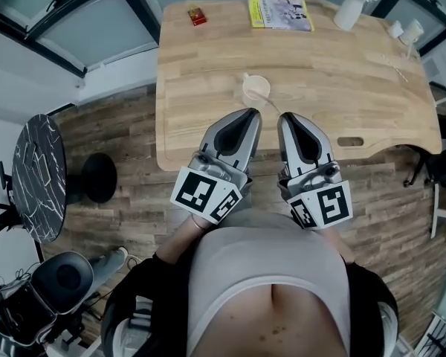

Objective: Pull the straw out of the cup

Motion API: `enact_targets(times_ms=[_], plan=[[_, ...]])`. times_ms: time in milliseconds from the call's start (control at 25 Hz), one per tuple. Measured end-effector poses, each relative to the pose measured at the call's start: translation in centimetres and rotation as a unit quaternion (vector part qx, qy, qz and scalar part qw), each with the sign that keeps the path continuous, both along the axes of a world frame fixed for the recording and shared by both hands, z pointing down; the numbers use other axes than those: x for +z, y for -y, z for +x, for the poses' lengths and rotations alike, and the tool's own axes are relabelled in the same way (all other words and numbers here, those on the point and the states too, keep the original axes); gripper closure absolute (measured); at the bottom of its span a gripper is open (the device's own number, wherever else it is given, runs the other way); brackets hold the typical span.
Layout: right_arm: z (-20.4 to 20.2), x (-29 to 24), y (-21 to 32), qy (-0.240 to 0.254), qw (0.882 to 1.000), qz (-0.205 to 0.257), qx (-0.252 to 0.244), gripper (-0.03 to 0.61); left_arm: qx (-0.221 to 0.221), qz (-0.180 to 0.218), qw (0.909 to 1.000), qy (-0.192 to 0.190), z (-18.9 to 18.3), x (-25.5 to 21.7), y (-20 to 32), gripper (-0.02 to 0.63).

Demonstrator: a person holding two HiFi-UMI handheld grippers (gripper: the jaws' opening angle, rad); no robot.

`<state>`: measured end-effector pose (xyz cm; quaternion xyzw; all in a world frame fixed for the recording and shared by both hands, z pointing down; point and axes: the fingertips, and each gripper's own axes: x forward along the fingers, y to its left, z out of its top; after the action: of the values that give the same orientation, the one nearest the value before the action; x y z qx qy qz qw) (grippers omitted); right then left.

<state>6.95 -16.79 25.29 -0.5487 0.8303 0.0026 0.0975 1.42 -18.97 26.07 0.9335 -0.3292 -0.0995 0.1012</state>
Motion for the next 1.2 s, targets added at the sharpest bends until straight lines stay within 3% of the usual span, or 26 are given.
enact_targets(times_ms=[400,800,1200], plan=[[-1.1,-0.1,6.1,-0.001,1.000,0.000,0.013,0.541,0.015,-0.003,0.9999,0.003,-1.0,0.3,6.3,0.600],[-1.4,0.4,8.7,-0.004,1.000,-0.006,0.017,0.541,0.028,-0.013,0.9995,0.001,-0.8,1.1,9.1,0.600],[-0.6,0.8,10.3,-0.017,1.000,-0.016,-0.020,0.540,-0.006,-0.011,0.9999,0.002,-0.3,0.7,10.3,0.600]])
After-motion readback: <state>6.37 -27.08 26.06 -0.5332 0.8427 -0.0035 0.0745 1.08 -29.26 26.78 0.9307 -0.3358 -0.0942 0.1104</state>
